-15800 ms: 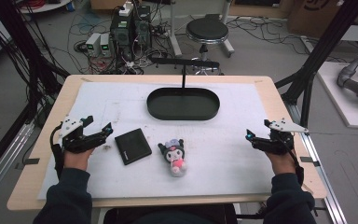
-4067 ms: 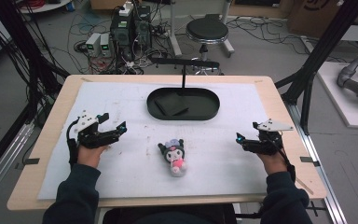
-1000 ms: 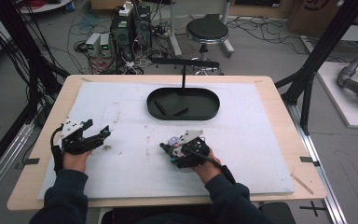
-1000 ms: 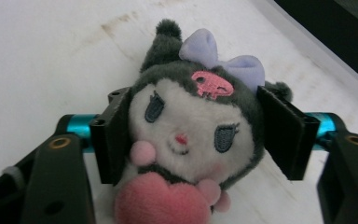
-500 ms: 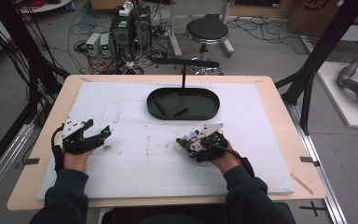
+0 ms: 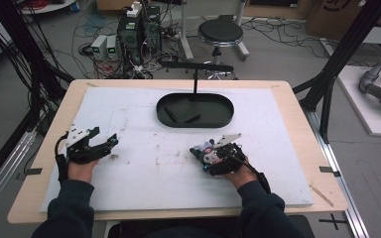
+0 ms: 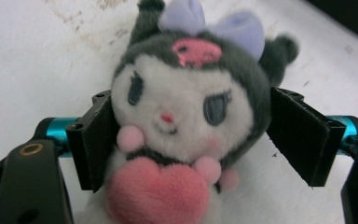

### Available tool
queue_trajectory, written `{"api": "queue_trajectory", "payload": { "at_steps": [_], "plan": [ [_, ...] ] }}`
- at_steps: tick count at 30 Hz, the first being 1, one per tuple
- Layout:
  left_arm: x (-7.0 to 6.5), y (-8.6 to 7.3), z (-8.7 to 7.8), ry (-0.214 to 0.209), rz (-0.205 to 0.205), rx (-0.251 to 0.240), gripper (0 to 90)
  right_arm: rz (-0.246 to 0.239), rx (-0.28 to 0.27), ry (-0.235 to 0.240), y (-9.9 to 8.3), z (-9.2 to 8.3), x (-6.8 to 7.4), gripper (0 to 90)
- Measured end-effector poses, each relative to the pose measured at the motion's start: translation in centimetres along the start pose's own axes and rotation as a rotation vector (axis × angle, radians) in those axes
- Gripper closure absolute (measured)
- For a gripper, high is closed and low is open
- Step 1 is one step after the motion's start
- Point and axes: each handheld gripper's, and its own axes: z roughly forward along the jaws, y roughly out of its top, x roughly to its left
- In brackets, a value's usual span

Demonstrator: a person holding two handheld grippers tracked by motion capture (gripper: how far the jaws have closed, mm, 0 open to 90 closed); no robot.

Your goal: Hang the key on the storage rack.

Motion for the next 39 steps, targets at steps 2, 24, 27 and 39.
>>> {"api": "queue_trajectory", "payload": {
  "at_steps": [2, 24, 27, 39],
  "plan": [
    [0.0, 0.0, 0.0, -0.001, -0.003, -0.001, 26.8, 0.012, 0.033, 0.007, 0.0, 0.2, 0.2, 25.5],
    [0.0, 0.0, 0.1, 0.000, -0.002, 0.003, 26.8, 0.009, -0.097, -0.004, 1.0, -2.4, -1.8, 37.1],
    [0.0, 0.0, 0.1, 0.001, -0.003, 0.002, 26.8, 0.033, -0.124, 0.021, 2.1, -3.7, -3.7, 37.0],
    [0.2, 0.0, 0.1, -0.002, -0.005, -0.005, 27.0, 0.041, -0.155, -0.022, 7.8, -8.2, -9.1, 36.5]
  ]
}}
